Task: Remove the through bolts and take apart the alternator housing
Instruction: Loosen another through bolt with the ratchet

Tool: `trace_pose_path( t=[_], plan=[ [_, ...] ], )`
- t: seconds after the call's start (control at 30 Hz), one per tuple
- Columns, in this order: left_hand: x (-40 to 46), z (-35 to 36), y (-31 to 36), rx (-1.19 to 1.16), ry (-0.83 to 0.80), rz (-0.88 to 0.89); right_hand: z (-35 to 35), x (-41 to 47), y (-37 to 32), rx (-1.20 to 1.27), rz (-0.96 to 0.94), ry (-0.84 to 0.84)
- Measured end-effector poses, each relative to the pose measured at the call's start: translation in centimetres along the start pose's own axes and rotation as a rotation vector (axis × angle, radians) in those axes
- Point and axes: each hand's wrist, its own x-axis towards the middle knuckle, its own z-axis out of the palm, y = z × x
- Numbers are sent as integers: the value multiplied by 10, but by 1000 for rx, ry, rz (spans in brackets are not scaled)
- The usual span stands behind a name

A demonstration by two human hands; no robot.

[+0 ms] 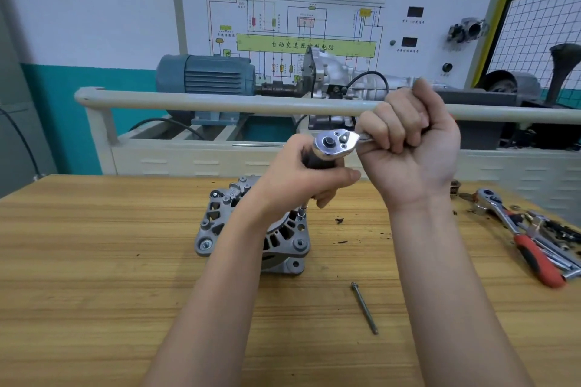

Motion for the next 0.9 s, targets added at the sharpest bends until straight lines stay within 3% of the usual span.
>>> trace_pose_path(
  t=[0.1,0.17,0.3,0.4,0.5,0.63,0.7,0.8,0.9],
  plan=[
    [1,5,0,8,65,-17,0,1,0,38,2,6],
    [4,9,0,4,170,17,4,-1,3,10,-92,60],
    [12,19,-3,-60,512,48,13,-8,20,-147,-381,156],
    [16,25,-7,-67,676,69,16,-10,28,-191,-416,149],
    [14,21,-7,-27,579,55,12,-5,17,-170,-312,116],
    [6,9,-2,184,138,27,-3,1,-1,46,-22,19],
    [3,11,0,234,-8,-39,-7,2,-6,119,70,-8],
    [3,17,0,192,33,-43,-5,0,-9,119,84,4],
    [7,17,-2,40,201,-2,4,-3,-1,34,-89,93]
  ],
)
